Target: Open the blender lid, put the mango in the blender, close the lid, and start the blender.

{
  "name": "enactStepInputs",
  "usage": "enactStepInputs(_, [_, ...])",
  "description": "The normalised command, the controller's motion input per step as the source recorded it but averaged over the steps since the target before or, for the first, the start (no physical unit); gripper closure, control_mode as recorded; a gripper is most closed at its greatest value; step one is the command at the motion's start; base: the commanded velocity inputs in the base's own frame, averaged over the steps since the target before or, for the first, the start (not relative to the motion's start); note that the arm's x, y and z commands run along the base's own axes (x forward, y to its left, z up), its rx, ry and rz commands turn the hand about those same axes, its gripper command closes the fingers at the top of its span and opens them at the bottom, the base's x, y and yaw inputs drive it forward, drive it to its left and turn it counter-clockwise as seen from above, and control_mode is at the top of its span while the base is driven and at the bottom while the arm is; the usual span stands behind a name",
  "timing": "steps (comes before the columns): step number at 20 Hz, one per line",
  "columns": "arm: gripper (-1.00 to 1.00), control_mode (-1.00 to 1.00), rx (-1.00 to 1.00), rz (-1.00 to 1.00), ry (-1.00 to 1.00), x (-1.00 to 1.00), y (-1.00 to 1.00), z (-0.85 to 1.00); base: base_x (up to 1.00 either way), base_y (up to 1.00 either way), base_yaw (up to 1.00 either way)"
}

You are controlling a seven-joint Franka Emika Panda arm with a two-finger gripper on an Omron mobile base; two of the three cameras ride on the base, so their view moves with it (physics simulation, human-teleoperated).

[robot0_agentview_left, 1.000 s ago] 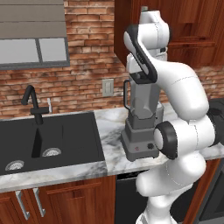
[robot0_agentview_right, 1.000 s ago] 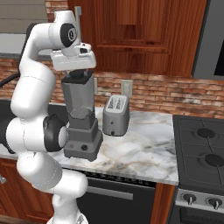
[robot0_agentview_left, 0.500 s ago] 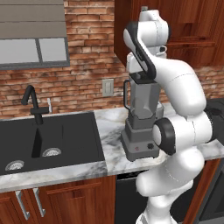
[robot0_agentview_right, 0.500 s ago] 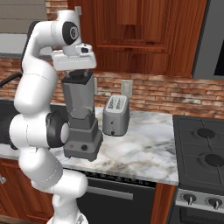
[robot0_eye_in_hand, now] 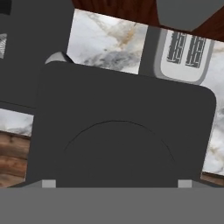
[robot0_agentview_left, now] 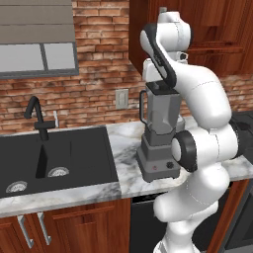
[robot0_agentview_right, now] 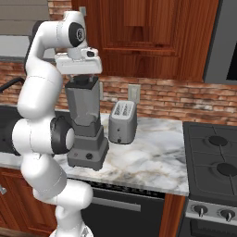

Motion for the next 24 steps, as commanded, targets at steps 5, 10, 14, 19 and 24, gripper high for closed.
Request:
enactStepInputs(5, [1.0,-1.0,0.03,0.0,0.0,-0.12,0.02,-0.26,0.0,0.0,0.0])
enactStepInputs(10, [-1.0,-1.0,0.03,0.0,0.0,-0.06,0.0,-0.16,0.0,0.0,0.0])
enactStepInputs(14, [-1.0,-1.0,0.02,0.0,-0.03,0.0,0.0,-0.01,0.0,0.0,0.0])
enactStepInputs(19, [-1.0,-1.0,0.01,0.0,-0.09,0.0,0.0,0.0,0.0,0.0,0.0])
enactStepInputs(24, [-1.0,-1.0,0.0,0.0,-0.14,0.0,0.0,0.02,0.0,0.0,0.0])
